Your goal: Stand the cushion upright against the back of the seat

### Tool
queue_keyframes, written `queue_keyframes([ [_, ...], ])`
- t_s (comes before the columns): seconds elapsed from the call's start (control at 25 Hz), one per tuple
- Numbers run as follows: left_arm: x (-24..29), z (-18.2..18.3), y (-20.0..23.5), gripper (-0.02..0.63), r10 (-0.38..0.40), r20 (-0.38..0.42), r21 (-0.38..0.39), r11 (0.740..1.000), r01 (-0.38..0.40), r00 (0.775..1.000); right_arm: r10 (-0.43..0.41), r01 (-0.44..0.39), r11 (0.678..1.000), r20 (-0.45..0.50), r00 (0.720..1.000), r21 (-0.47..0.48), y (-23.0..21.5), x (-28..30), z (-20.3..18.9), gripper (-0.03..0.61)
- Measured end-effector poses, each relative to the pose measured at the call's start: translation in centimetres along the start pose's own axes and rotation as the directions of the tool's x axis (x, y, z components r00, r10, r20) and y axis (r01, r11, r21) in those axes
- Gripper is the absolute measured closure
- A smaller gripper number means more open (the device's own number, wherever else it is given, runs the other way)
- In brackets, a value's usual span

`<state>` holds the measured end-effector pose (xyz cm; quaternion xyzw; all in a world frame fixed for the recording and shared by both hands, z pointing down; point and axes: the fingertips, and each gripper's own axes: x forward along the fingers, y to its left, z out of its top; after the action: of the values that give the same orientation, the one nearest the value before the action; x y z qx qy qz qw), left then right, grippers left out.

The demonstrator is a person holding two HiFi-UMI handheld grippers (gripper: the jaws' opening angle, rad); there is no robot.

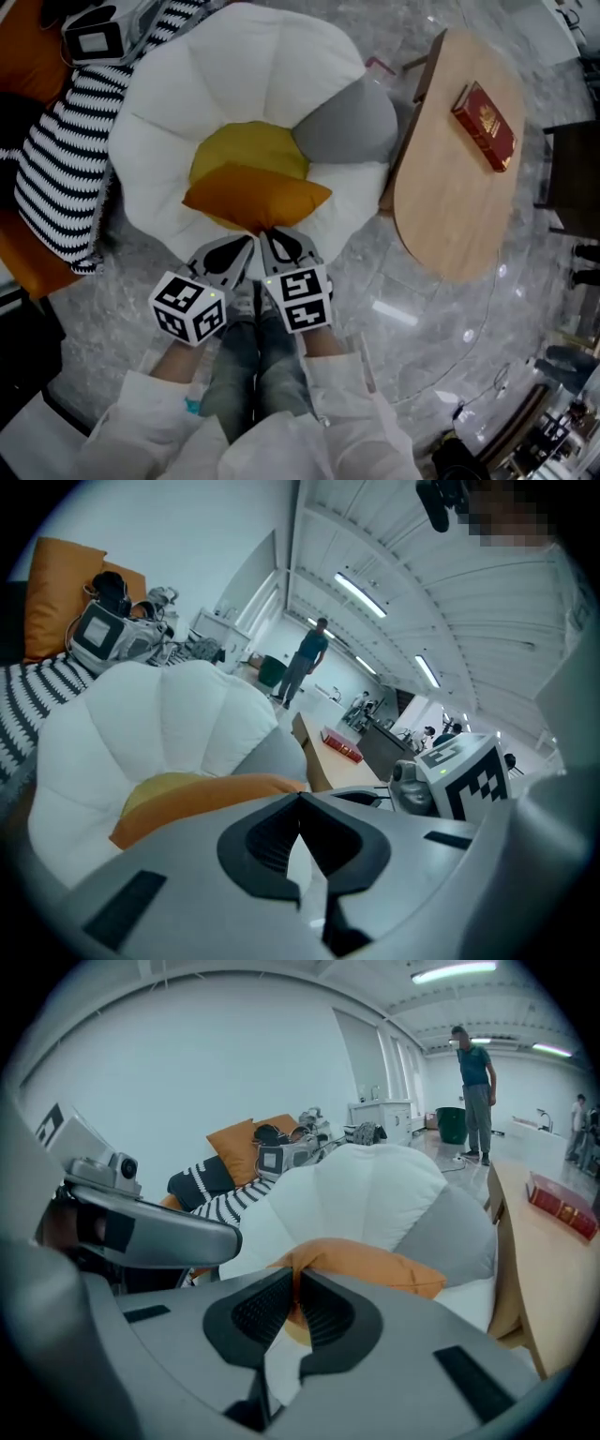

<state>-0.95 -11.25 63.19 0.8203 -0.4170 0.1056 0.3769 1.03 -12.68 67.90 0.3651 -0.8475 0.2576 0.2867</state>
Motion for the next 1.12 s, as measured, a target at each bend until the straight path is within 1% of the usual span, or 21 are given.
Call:
queue_keyframes([
  [0.16, -2.3, 2.1, -0.7, 0.606, 0.023, 0.027, -0.001, 1.0, -0.023, 0.999, -0.011, 0.011, 1.0, 0.035, 0.999, -0.007, 1.1, -2.5, 3.0, 0.546],
  [0.36, -4.8, 4.5, -2.9, 0.606, 0.014, 0.046, 0.022, 1.0, -0.015, 0.999, -0.036, 0.036, 0.999, 0.051, 0.998, -0.009, 1.9, -6.0, 5.2, 0.546],
  [0.56, -7.8, 6.9, -5.4, 0.607, 0.002, 0.065, 0.004, 1.0, -0.002, 0.998, -0.076, 0.076, 0.997, 0.057, 0.996, 0.006, 2.4, -10.9, 7.4, 0.546],
  [0.72, -9.2, 9.4, -7.6, 0.606, -0.032, 0.08, 0.005, 0.999, 0.032, 0.996, -0.1, 0.101, 0.995, 0.089, 0.991, 0.003, 2.7, -14.8, 10.6, 0.546],
  [0.88, -10.3, 11.2, -10.3, 0.606, -0.071, 0.055, 0.063, 0.996, 0.067, 0.996, -0.114, 0.115, 0.993, 0.143, 0.983, -0.004, 3.6, -18.3, 13.9, 0.546],
  [0.92, -10.7, 11.7, -11.0, 0.606, -0.08, 0.056, 0.068, 0.995, 0.076, 0.995, -0.115, 0.117, 0.993, 0.158, 0.981, -0.007, 3.9, -19.2, 14.7, 0.546],
  [1.0, -11.6, 12.9, -12.2, 0.606, -0.099, 0.071, 0.064, 0.993, 0.095, 0.993, -0.115, 0.119, 0.993, 0.19, 0.975, -0.009, 4.6, -20.6, 16.3, 0.546],
  [1.12, -12.9, 15.0, -13.0, 0.606, -0.109, 0.099, 0.088, 0.991, 0.101, 0.989, -0.107, 0.117, 0.993, 0.229, 0.968, -0.029, 5.5, -22.1, 19.1, 0.546],
])
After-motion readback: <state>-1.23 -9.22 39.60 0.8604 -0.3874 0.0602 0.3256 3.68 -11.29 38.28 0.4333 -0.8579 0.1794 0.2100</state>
